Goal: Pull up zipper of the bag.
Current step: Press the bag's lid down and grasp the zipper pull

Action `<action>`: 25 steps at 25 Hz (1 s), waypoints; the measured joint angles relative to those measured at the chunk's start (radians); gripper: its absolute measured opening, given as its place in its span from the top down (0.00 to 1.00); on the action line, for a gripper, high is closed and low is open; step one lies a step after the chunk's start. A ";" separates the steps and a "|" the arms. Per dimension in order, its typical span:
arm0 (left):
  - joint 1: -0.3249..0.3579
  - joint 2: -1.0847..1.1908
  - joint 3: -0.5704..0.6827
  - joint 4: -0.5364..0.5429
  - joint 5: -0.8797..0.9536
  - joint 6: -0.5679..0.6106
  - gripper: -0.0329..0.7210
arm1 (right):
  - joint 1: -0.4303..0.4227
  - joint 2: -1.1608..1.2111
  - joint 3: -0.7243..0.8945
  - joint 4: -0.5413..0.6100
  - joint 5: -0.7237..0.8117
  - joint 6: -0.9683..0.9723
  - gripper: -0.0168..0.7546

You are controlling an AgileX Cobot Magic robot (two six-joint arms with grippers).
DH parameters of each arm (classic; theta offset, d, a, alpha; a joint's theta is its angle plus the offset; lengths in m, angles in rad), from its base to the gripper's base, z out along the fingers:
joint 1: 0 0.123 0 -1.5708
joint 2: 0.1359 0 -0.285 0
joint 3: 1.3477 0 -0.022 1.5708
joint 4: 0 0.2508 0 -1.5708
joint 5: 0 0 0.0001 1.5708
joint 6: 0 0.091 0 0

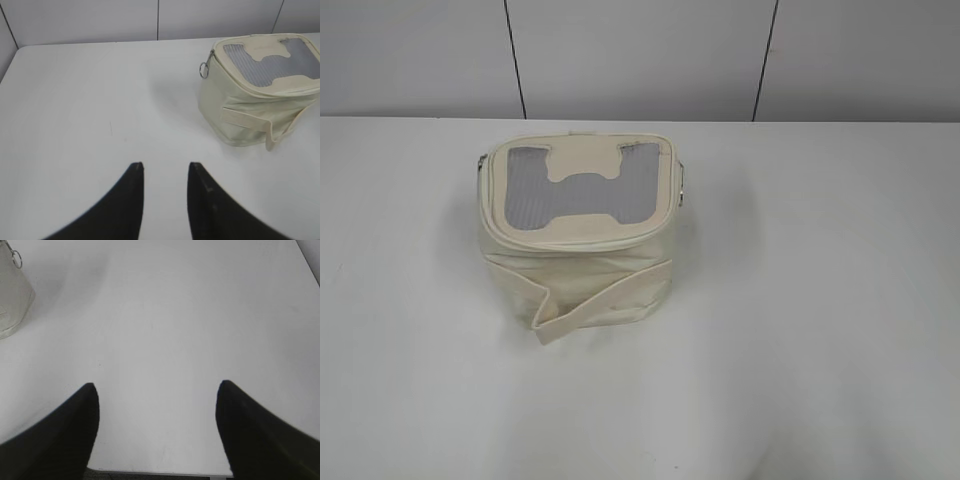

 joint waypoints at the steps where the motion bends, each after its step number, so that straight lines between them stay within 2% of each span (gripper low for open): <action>1: 0.000 0.000 0.000 0.000 0.000 0.000 0.64 | 0.000 0.000 0.000 0.000 0.000 0.000 0.24; 25: 0.000 0.000 0.000 0.000 0.000 0.000 0.64 | 0.000 0.000 0.000 0.000 0.000 0.000 0.24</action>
